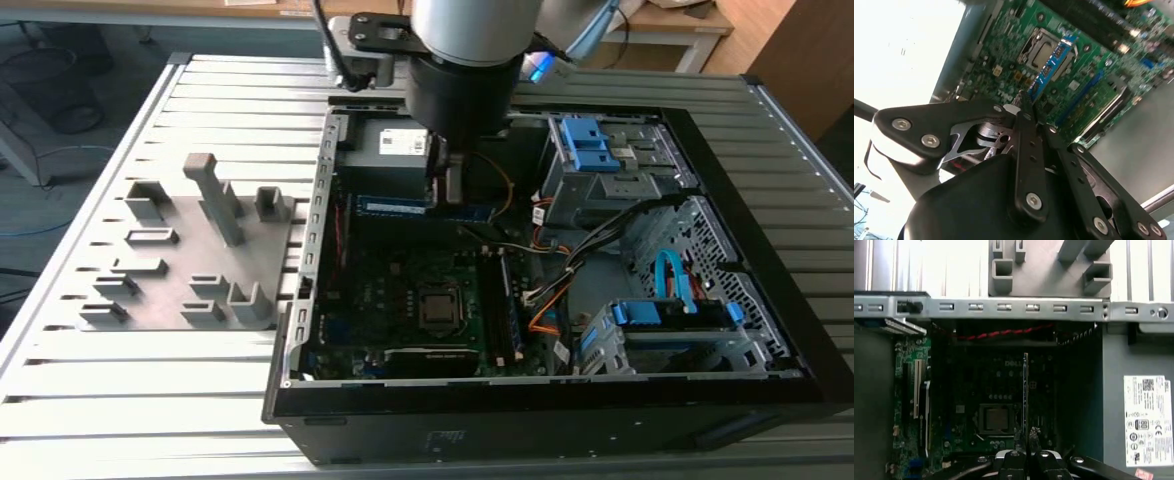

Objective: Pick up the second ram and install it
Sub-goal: 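Pick up the second ram and move it above second insertion slot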

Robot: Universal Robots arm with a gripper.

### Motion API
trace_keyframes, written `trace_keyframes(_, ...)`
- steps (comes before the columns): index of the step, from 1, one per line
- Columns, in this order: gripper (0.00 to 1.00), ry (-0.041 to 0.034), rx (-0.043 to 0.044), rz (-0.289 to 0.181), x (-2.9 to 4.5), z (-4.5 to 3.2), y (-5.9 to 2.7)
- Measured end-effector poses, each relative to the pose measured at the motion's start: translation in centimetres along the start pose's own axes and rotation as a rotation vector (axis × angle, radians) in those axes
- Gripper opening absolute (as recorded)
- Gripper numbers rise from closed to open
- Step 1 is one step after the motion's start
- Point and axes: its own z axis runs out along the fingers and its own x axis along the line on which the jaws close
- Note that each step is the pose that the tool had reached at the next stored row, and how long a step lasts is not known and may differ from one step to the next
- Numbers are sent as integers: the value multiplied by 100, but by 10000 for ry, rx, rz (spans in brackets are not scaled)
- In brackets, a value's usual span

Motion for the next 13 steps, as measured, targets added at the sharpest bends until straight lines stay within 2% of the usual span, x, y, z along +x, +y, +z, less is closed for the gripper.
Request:
trace_keyframes(3,14,-2,-32,-1,-1,-2,-107)
trace_keyframes(13,14,0,-51,2,116,130,-180)
